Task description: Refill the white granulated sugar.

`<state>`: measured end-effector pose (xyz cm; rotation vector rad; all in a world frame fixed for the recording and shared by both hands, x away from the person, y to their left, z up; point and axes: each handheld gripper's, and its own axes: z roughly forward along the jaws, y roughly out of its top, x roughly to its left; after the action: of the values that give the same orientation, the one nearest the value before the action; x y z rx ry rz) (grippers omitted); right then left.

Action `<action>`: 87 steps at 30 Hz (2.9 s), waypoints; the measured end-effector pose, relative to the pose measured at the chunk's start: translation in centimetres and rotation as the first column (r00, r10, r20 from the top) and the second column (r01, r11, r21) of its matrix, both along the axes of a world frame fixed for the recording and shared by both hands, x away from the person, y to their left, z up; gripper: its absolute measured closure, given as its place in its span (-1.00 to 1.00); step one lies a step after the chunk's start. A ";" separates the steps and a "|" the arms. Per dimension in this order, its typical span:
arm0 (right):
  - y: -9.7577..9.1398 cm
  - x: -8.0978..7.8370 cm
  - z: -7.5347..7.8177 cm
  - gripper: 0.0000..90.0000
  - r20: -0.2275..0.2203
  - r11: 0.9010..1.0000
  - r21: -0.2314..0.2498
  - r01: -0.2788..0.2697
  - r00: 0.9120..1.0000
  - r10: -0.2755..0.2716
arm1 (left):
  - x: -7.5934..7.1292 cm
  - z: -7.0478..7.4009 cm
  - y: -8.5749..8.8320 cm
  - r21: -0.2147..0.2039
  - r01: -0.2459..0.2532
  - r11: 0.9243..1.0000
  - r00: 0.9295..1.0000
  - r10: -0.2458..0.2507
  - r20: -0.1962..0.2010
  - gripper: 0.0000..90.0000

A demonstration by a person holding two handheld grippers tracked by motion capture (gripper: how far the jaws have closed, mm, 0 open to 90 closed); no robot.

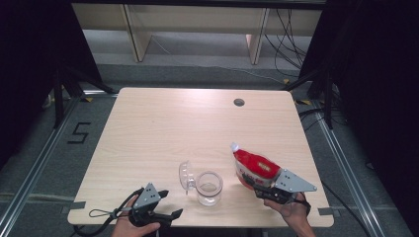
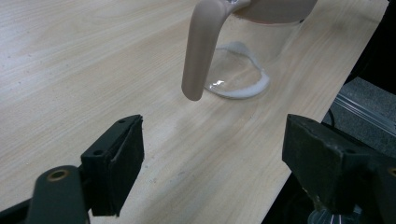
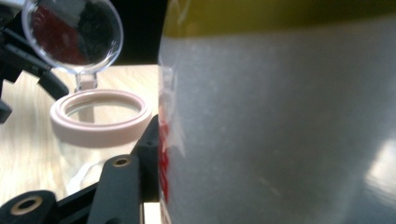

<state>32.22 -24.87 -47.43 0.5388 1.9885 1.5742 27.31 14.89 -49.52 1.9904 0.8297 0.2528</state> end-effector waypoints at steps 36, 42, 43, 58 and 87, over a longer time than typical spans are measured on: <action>1.4 -3.1 1.8 0.07 0.189 0.833 -0.553 0.026 0.977 0.095 | 0.0 0.0 0.2 0.011 0.004 1.000 1.000 -0.004 0.029 -0.55; 2.0 -3.6 1.7 0.08 0.237 0.769 -0.635 0.075 0.966 0.102 | -0.1 0.0 0.1 0.022 -0.007 1.000 1.000 0.007 0.008 -0.55; 2.0 -3.6 1.7 0.08 0.237 0.769 -0.635 0.075 0.966 0.102 | -0.1 0.0 0.2 0.024 -0.007 1.000 1.000 0.006 0.008 -0.55; 2.6 -3.5 2.0 0.08 0.324 0.683 -0.720 0.128 0.931 0.168 | -0.1 -0.1 0.1 0.022 -0.008 1.000 1.000 0.007 0.011 -0.55; 3.5 -2.3 2.7 0.09 0.384 0.550 -0.819 0.165 0.869 0.312 | 0.0 -0.2 0.1 0.037 0.003 0.999 1.000 -0.004 0.027 -0.55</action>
<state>29.92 -21.37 -44.69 -0.3384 2.0438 0.5024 27.33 15.02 -49.74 2.0184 0.8095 0.2950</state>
